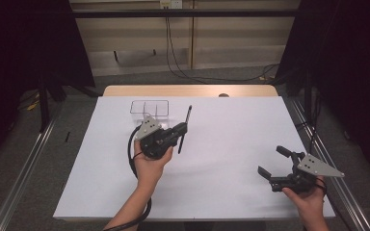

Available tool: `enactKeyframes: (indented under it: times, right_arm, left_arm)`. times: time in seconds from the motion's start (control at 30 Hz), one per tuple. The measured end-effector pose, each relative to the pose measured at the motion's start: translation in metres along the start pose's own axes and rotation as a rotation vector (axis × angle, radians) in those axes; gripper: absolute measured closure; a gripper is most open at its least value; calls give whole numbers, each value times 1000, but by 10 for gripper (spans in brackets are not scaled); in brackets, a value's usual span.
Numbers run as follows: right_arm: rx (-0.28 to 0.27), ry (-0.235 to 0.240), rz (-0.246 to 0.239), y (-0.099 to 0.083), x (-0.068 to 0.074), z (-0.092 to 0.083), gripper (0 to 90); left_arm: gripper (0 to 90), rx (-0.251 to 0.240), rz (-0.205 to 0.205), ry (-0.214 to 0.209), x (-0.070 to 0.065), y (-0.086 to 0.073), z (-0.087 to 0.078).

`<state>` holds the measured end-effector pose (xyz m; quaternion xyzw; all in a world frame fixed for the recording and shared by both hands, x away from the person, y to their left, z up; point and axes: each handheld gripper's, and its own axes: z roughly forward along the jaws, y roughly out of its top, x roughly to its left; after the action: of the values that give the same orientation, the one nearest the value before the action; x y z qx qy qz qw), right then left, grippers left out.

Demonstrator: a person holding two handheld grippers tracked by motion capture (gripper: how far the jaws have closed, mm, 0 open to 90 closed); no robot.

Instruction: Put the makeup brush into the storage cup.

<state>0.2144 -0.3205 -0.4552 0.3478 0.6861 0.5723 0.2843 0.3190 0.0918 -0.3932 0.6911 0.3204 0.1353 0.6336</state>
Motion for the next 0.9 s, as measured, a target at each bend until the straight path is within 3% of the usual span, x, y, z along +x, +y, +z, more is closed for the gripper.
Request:
enactKeyframes:
  times: [0.27, 0.9]
  right_arm:
    - [-1, -1, 3, 0, 0, 0, 2]
    - [2, 4, -2, -1, 0, 0, 2]
  left_arm:
    - [841, -39, -6, 7, 5, 4, 1]
    - [841, -71, -10, 25, 18, 13, 2]
